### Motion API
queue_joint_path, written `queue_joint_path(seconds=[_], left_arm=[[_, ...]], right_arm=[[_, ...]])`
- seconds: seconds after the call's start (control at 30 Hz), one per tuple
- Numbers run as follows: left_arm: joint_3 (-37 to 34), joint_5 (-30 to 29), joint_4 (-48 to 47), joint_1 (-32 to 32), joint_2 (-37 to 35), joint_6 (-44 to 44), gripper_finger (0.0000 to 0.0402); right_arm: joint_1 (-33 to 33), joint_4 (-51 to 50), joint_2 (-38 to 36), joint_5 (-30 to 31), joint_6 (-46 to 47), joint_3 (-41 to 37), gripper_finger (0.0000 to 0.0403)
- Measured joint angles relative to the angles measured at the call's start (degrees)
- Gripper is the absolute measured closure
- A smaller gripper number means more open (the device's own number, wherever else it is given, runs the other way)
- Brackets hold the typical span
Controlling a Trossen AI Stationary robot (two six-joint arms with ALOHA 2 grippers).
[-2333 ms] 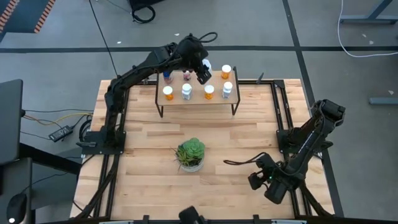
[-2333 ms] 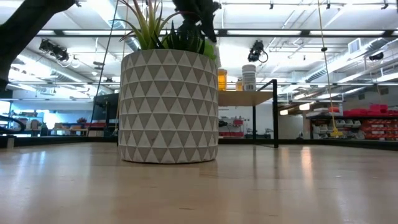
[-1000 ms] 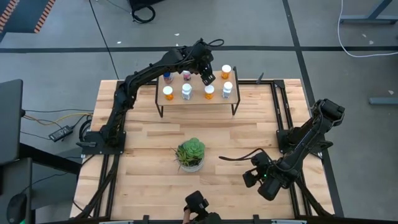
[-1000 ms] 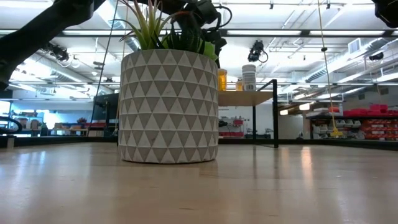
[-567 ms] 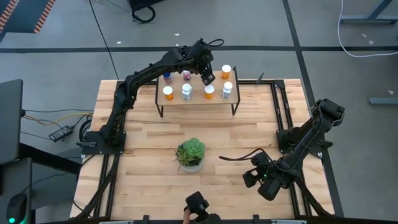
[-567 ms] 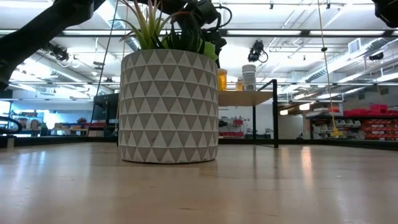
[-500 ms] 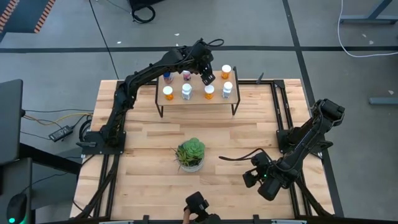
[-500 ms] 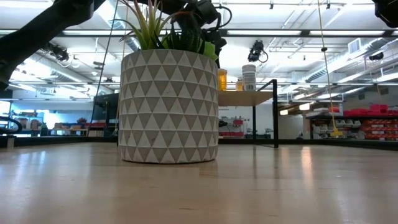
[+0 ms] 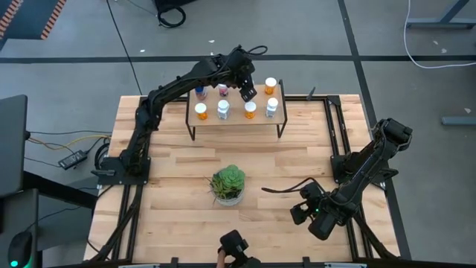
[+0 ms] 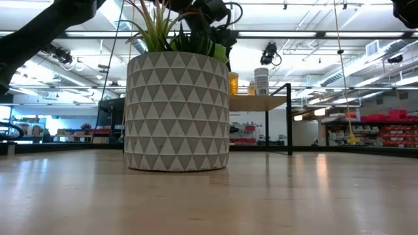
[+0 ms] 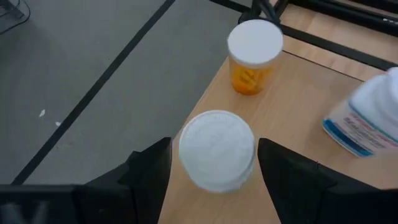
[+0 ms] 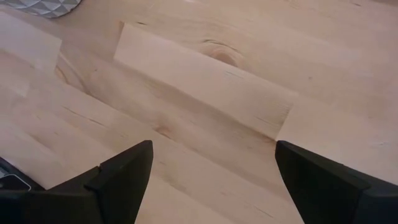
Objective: Pick and place medicine bottles onto shelf by color
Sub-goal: Put the white pill bottle on the shelf, then return to Home Position
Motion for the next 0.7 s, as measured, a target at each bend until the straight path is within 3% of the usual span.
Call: queue_joint_path(seconds=[0.4, 0.6, 0.7], left_arm=[[0.07, -0.79, -2.71, -3.38, -7.73, -0.66, 0.016], [0.07, -0.74, -5.69, -8.27, -13.8, -5.27, 0.0176], [0.09, -0.74, -6.85, -11.45, -16.99, -7.84, 0.0187]], right_arm=[[-0.63, -0.03, 0.0, 0.0, -2.62, 0.0, 0.0056], [-3.98, 1.76, 0.0, -0.41, -14.15, 0.0, 0.0056], [-7.0, 4.65, 0.0, -3.58, -20.21, 0.0, 0.0061]])
